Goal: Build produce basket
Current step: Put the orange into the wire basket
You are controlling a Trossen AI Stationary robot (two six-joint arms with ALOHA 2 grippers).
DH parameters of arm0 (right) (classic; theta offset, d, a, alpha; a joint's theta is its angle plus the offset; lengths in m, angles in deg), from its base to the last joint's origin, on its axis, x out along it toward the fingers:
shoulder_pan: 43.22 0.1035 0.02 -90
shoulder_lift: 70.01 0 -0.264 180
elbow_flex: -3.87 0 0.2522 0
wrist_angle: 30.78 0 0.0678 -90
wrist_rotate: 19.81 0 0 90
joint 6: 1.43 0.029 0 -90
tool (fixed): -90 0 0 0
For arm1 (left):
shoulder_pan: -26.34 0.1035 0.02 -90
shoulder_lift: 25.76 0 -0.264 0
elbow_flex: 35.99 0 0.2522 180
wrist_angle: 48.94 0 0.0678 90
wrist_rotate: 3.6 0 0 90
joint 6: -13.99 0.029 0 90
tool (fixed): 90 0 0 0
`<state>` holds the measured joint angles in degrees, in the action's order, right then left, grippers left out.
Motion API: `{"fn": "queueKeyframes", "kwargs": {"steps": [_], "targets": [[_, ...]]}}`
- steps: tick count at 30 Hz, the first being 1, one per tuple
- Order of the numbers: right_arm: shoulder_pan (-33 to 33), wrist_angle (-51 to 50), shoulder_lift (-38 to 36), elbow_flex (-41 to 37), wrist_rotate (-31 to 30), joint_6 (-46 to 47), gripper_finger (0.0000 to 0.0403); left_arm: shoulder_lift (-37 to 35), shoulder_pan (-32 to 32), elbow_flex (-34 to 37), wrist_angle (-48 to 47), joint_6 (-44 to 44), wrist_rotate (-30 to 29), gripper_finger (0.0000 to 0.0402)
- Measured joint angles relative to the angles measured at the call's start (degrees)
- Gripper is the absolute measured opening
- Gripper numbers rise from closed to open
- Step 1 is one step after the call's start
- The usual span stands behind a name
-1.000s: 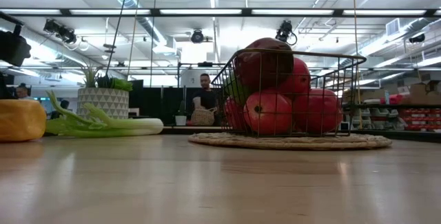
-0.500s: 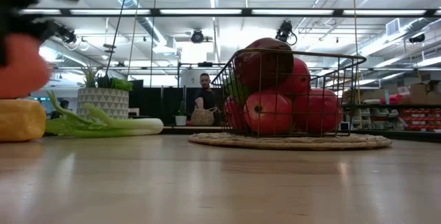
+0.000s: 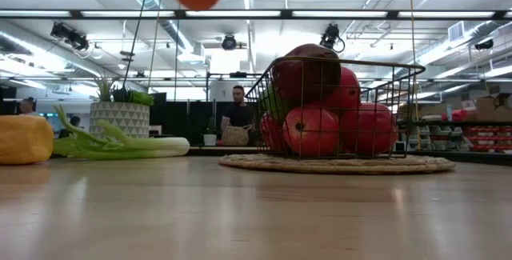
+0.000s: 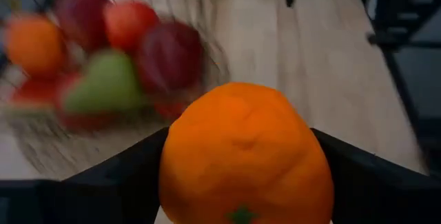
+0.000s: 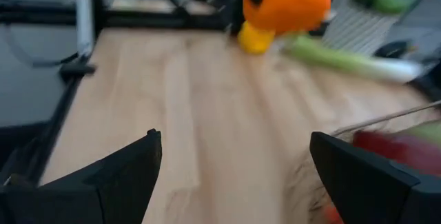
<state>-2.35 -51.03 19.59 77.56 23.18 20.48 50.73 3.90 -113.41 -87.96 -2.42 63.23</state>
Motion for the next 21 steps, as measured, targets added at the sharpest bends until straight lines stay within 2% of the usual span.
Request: {"fn": "queueKeyframes", "kwargs": {"steps": [4, 7, 13, 17, 21], "targets": [[0.3, -0.3, -3.8, 0.0, -8.0, -3.1, 0.0374, 0.2, 5.4, 0.0, 6.0, 8.2, 1.0, 0.0314], [0.5, -1.1, -7.1, 0.0, -14.9, -6.1, 0.0374, 1.2, 9.6, 0.0, 10.4, 12.6, 4.6, 0.0314], [-1.4, -2.5, -10.6, 0.0, -27.9, -13.7, 0.0374, 6.1, 16.8, 0.0, 25.3, 17.2, 13.9, 0.0314], [-3.7, -2.3, -11.2, 0.0, -30.7, -17.8, 0.0374, 11.0, 19.7, 0.0, 35.9, 20.6, 19.6, 0.0323], [-5.2, -2.1, -12.0, 0.0, -31.0, -18.7, 0.0374, 16.2, 21.4, -2.0, 38.6, 23.4, 21.1, 0.0338]]}}
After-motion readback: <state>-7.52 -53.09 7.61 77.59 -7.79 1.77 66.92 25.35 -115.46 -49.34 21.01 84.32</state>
